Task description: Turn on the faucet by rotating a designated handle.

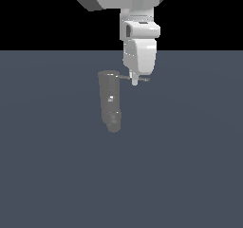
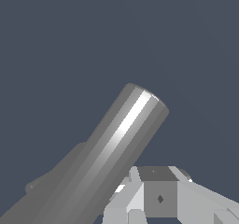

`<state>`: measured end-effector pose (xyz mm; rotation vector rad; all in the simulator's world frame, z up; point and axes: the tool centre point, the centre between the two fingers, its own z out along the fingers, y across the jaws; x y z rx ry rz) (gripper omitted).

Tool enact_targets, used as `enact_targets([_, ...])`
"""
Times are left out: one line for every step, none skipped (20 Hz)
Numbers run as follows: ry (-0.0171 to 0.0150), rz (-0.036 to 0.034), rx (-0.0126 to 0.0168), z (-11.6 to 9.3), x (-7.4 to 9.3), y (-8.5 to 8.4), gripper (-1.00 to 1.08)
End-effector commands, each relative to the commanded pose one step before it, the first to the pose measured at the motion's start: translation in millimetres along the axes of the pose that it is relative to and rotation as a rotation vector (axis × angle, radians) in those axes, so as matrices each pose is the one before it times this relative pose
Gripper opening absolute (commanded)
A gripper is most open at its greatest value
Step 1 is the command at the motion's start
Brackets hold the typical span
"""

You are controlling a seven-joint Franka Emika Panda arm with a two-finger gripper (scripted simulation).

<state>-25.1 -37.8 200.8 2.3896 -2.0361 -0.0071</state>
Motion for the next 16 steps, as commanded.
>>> enact_targets([0.00117, 0.0097, 0.00431, -0.08, 12.48, -7.4, -1.0])
enact_targets([0.00009, 0.00109, 0.00001, -0.02, 3.1, -2.43, -1.0])
enact_targets([0.00008, 0.00097, 0.00001, -0.02, 3.03, -2.43, -1.0])
enact_targets([0.00008, 0.00097, 0.00001, -0.02, 3.02, -2.42, -1.0])
enact_targets([0.00008, 0.00097, 0.00001, -0.02, 3.0, -2.41, -1.0])
enact_targets([0.00008, 0.00109, 0.00001, -0.03, 3.05, -2.39, -1.0])
enact_targets([0.00007, 0.00097, 0.00001, -0.03, 2.98, -2.39, -1.0])
enact_targets([0.00007, 0.00097, 0.00001, -0.03, 2.96, -2.38, -1.0])
enact_targets([0.00006, 0.00097, 0.00001, -0.03, 2.95, -2.37, -1.0])
enact_targets([0.00006, 0.00097, 0.00002, -0.03, 2.93, -2.35, -1.0])
enact_targets([0.00006, 0.00097, 0.00002, -0.03, 2.92, -2.34, -1.0])
enact_targets([0.00005, 0.00084, 0.00002, -0.03, 2.83, -2.35, -1.0])
enact_targets([0.00005, 0.00098, 0.00002, -0.04, 2.89, -2.32, -1.0])
enact_targets([0.00004, 0.00098, 0.00003, -0.04, 2.87, -2.31, -1.0])
enact_targets([0.00003, 0.00084, 0.00003, -0.04, 2.78, -2.32, -1.0])
enact_targets([0.0, 0.0, 0.0, 0.0, 0.0, 0.0, -1.0])
